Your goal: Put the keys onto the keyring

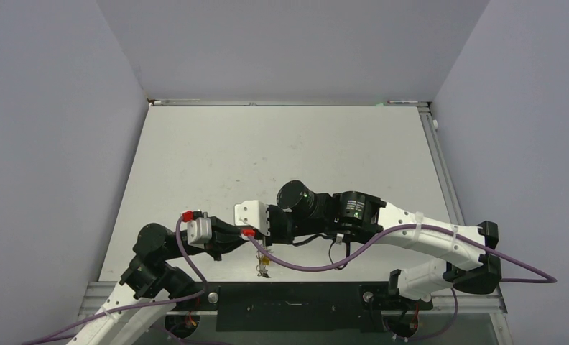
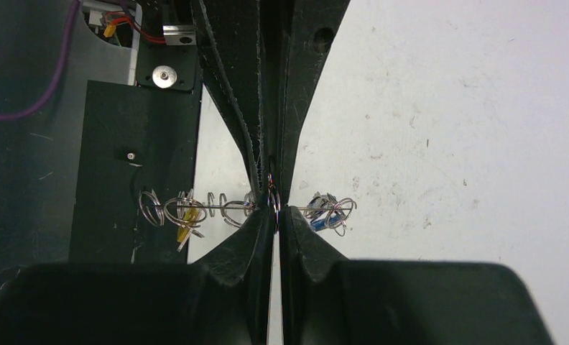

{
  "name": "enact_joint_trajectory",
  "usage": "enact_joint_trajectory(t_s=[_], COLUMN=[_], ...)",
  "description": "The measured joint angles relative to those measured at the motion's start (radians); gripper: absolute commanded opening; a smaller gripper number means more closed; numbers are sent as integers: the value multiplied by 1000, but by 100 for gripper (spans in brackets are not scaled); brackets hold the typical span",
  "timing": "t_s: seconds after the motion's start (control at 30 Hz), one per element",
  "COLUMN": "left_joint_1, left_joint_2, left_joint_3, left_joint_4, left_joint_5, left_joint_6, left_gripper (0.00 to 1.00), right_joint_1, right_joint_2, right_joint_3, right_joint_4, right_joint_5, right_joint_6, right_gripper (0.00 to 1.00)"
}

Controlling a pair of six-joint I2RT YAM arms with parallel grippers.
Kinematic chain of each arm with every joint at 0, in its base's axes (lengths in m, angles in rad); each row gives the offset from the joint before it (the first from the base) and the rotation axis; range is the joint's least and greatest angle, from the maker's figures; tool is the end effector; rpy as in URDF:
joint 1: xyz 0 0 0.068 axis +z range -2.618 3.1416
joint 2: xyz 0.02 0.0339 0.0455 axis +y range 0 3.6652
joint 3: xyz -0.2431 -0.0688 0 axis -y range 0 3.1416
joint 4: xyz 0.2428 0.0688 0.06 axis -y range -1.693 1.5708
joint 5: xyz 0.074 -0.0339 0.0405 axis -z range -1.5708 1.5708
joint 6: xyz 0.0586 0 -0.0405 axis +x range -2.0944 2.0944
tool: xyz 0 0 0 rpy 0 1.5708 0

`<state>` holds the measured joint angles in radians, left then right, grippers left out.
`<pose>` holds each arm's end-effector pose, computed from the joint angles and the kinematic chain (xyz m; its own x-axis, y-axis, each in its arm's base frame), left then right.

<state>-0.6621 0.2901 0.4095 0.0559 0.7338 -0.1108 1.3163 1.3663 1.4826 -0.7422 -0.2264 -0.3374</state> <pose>0.0837 -0.1150 0.2920 0.0287 -0.1265 -0.9916 0.9859 0.1674 0.0072 0.0656 0.3044 0.3625 0.1882 -0.5579 -0.8083 -0.9820 -0.1223 -0.1442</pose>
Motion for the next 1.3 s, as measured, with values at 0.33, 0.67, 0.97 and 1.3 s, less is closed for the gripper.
enact_joint_trajectory(t_s=[0.33,0.67,0.97,1.3], left_joint_1=[0,3,3,11], left_joint_2=[-43,-87,-131,-121], left_joint_3=[-6,-13,-41,-51], left_joint_4=[22,39,68,106], left_joint_5=[-31,-56,-53,-41], left_joint_6=[0,18,21,10], left_gripper=[49,53,37,29], right_joint_1=[-1,-1,-1,-1], right_joint_2=[-72,-196,-221,-234], right_joint_3=[-118,-203,-245,-246], right_joint_4=[105,212,238,250], right_joint_5=[5,21,20,7], right_joint_6=[-6,8,21,32], right_gripper=[5,5,5,5])
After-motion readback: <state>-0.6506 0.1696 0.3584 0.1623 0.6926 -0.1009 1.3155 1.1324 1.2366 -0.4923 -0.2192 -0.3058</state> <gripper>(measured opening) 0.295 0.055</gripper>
